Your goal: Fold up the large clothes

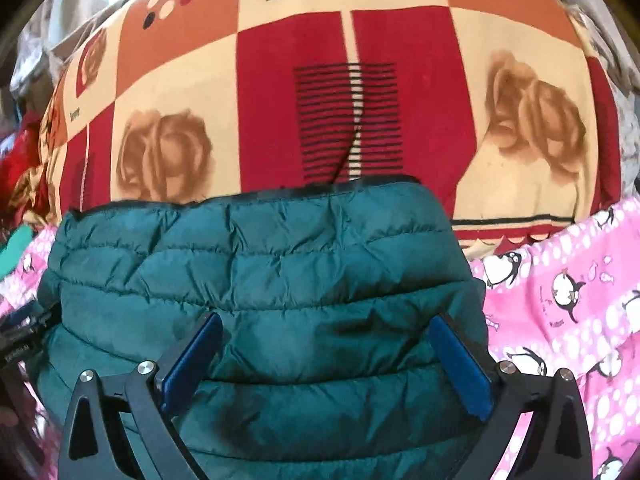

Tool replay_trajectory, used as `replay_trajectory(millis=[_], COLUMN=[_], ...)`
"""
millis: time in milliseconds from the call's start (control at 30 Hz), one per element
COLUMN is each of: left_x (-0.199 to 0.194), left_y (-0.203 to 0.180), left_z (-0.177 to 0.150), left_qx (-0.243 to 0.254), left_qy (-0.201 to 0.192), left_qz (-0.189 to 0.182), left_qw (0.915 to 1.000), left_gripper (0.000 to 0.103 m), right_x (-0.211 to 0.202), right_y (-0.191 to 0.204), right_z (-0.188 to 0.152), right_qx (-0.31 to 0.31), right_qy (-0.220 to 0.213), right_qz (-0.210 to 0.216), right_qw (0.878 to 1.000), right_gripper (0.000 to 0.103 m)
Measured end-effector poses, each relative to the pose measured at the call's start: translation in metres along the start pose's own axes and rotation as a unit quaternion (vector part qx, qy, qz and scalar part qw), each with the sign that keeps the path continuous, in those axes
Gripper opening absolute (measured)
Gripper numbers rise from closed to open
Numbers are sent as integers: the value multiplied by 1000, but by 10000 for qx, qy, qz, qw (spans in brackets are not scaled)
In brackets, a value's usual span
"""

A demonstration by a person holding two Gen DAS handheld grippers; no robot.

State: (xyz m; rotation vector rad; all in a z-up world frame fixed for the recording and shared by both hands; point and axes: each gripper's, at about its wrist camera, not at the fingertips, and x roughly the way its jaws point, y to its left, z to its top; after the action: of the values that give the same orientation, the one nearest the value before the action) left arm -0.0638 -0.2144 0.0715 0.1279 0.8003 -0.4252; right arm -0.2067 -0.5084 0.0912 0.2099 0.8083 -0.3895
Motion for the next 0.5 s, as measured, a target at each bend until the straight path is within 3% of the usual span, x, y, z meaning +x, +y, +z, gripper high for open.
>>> replay_trajectory(millis=[100,300,500], left_x=[0,2,2], left_y=[0,2,2], left_z=[0,-1,-1], left_qx=[-3,-27,-27], left_qy=[6,13,11], left_qz=[-8,-18,-23], left_qw=[10000,10000,10000], left_gripper=[100,101,101], right_x=[25,12,10], right_y=[3,-1,5], right_z=[-6,-2,-5], right_qx=[-118,121,-57], right_qy=[459,338,314], right_qz=[-26,21,-33], right_qw=[9989,9994,9995], right_gripper=[102,102,102])
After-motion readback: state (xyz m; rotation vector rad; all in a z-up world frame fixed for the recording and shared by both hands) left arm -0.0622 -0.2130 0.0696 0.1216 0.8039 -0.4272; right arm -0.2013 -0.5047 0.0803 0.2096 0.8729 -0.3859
